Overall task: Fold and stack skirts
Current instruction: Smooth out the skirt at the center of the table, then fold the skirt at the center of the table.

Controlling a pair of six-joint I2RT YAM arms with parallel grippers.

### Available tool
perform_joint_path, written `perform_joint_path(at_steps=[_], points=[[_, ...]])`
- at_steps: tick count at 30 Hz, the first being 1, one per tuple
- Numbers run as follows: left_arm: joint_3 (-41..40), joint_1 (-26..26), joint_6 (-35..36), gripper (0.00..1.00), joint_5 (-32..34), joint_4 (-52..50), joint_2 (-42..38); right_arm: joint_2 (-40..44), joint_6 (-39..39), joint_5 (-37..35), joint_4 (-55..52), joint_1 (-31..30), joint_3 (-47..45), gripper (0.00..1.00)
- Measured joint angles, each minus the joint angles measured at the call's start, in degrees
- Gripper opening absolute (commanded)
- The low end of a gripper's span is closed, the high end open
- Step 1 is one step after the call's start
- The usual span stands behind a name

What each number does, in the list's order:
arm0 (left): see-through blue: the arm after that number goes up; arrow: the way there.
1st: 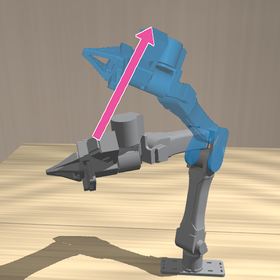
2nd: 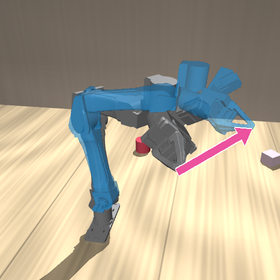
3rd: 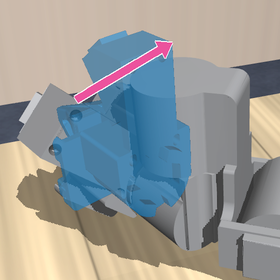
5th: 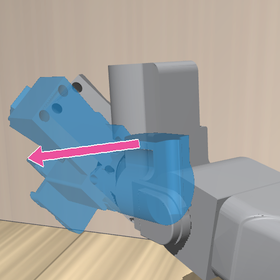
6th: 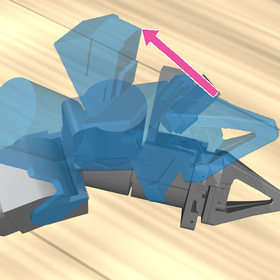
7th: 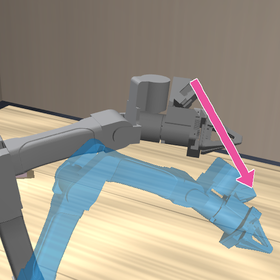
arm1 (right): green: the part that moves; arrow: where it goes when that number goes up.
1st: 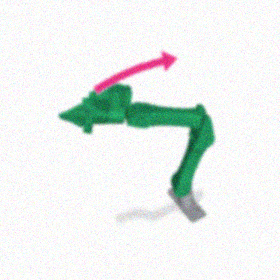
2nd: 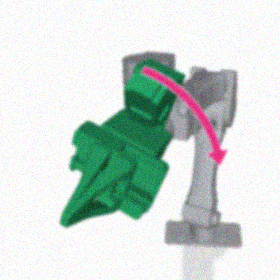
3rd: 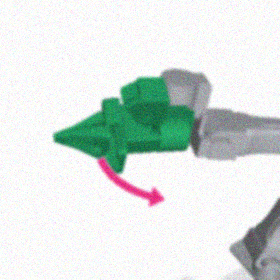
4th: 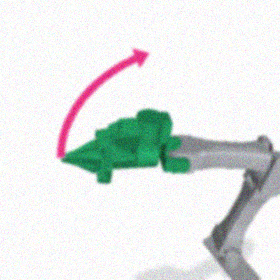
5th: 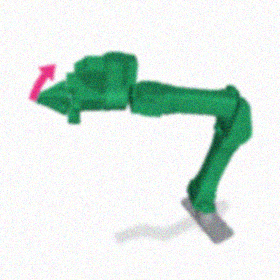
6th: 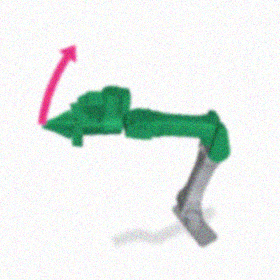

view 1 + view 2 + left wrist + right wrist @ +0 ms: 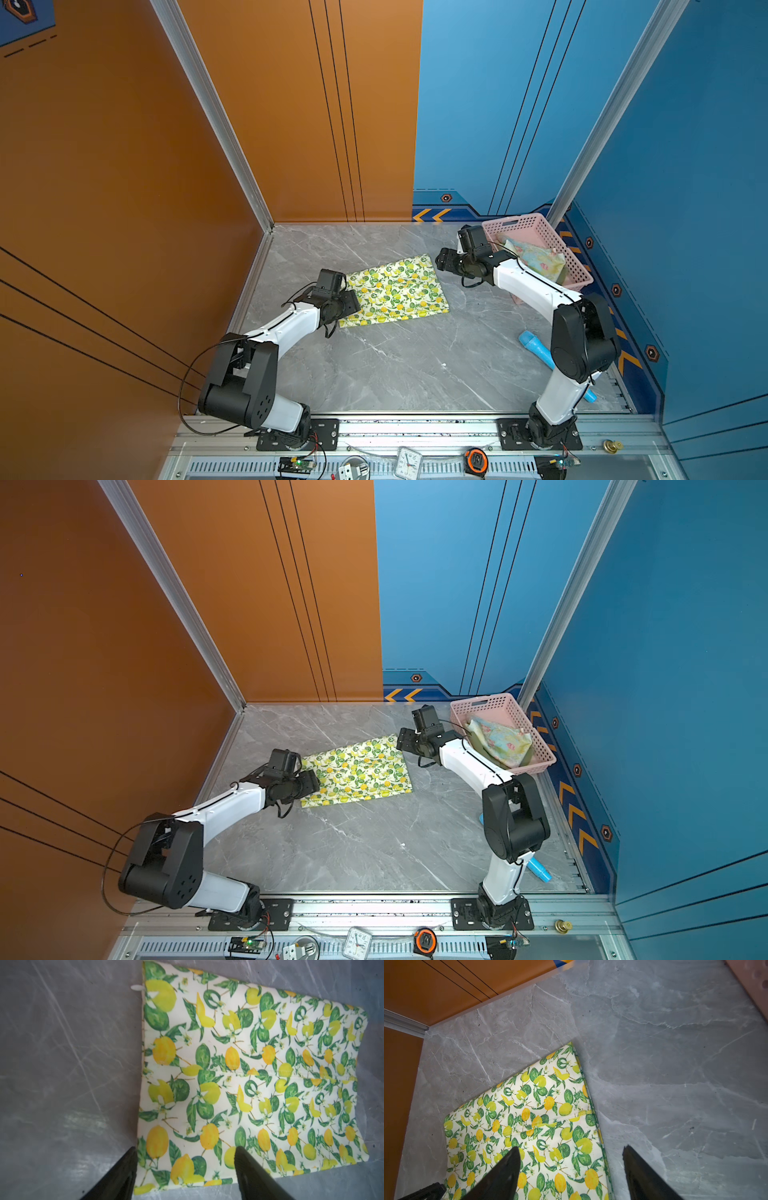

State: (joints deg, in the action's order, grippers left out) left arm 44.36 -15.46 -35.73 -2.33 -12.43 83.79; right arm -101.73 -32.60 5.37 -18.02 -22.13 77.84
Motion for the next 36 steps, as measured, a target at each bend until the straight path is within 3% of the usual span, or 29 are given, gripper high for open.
perform_joint_path(at_steps=[8, 18, 29, 36], points=[[-2.3, -1.9, -0.3, 0.74, 0.9, 0.1, 0.1, 0.3, 0.1, 0.6, 0.0, 0.3, -1.5, 0.78], [-2.2, 5.2, 0.4, 0.76, 0.6, -0.7, -2.0, -1.9, 1.6, 0.9, -0.2, -0.3, -1.0, 0.78], [3.6, 8.0, 1.9, 0.76, -3.0, -0.7, 7.6, -8.3, 4.3, 2.0, -3.3, -1.7, 0.9, 0.68], [5.6, 8.0, 2.6, 0.76, -3.9, -0.8, 9.7, -10.8, 6.3, 1.8, -4.2, -2.2, 2.0, 0.63]])
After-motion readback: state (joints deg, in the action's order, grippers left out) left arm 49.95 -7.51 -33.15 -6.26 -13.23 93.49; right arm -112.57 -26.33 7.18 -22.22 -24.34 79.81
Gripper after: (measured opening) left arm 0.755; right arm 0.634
